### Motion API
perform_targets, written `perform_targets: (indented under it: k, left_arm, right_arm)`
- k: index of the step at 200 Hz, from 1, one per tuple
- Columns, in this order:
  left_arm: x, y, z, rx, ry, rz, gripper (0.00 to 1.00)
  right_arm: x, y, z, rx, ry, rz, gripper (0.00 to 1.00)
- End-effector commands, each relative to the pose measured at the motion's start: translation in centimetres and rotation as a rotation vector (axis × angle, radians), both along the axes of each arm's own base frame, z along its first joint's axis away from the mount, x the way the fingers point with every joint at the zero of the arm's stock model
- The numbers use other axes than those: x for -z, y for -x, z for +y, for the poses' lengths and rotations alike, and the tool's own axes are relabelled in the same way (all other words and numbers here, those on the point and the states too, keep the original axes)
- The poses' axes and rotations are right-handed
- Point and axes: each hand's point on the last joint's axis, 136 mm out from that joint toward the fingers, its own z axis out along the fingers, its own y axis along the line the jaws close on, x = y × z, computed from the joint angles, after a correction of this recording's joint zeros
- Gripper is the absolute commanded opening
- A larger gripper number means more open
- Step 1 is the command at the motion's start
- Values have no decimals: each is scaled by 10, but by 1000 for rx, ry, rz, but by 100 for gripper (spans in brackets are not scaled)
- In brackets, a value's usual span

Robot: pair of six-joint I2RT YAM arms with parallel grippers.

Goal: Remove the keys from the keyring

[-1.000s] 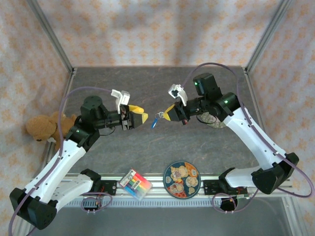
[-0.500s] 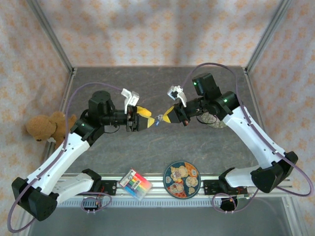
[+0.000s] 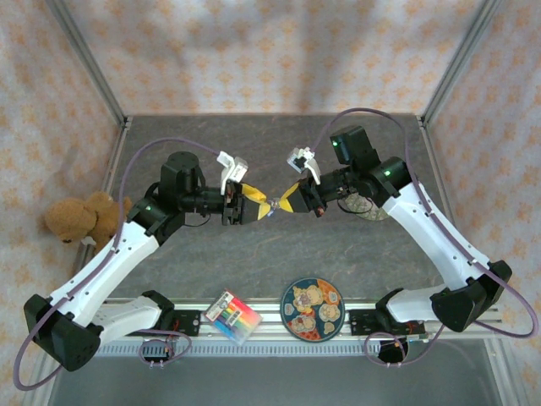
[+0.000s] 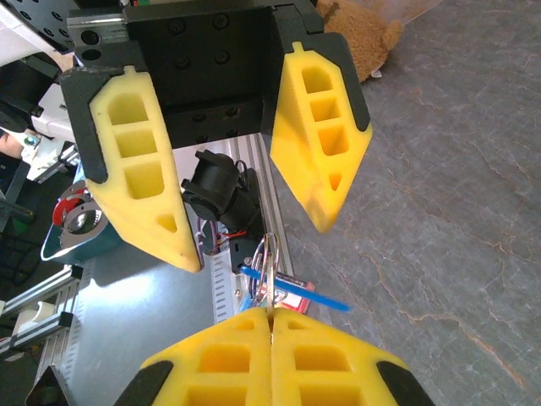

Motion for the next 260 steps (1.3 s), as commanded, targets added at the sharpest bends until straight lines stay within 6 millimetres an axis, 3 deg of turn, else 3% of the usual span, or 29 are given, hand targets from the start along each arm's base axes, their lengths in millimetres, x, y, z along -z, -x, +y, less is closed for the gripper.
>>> perform_targets:
  k: [1, 55, 108, 163, 242, 260]
  left_arm:
    - [-15, 4, -3, 26, 13, -41, 47]
    - [-17, 5, -5, 35, 13, -47, 32]
    - [-14, 6, -5, 40, 5, -43, 24]
    - [-15, 3, -5, 22, 5, -56, 0]
    - [-34, -10, 7, -140, 106, -111, 0]
    - [-40, -13, 10, -178, 139, -118, 0]
  right_arm:
    - [-12, 1, 1, -22, -32, -17, 0]
    - [-11, -1, 2, -21, -31, -14, 0]
    - [-13, -1, 2, -23, -35, -19, 0]
    - [-14, -1, 2, -21, -38, -29, 0]
    - [-21, -13, 0, 112, -148, -114, 0]
    - [-33, -9, -5, 146, -205, -153, 0]
